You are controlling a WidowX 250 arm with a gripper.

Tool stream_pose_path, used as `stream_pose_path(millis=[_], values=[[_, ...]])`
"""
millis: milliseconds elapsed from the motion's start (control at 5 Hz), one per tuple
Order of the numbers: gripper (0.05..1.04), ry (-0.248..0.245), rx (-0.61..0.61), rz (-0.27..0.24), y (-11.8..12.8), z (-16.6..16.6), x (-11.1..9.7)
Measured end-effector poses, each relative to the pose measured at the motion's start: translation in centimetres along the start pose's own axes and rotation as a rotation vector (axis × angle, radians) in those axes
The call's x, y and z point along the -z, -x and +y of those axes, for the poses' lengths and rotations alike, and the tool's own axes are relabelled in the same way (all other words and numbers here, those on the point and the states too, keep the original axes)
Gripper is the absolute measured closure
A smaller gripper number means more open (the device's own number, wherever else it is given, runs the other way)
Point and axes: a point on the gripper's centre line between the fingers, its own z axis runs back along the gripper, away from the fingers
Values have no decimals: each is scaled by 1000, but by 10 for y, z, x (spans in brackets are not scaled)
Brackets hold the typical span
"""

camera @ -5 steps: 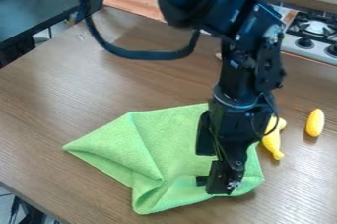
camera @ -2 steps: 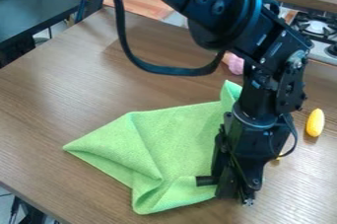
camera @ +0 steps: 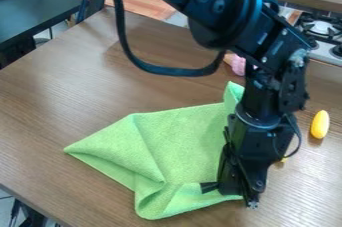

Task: Unfold the cloth from bottom right to top left

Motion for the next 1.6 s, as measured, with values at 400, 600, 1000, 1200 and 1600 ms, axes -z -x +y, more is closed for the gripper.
stream_pose_path(millis=[400,600,1000,1200,1600], values=[[1032,20,-52,27,-1,33,-14],[1032,7,-87,74,-4,46,-18],[1032,7,-257,233,6,68,-26],[1032,27,-331,271,13,76,-31],[1032,77,-445,253,46,91,-29]])
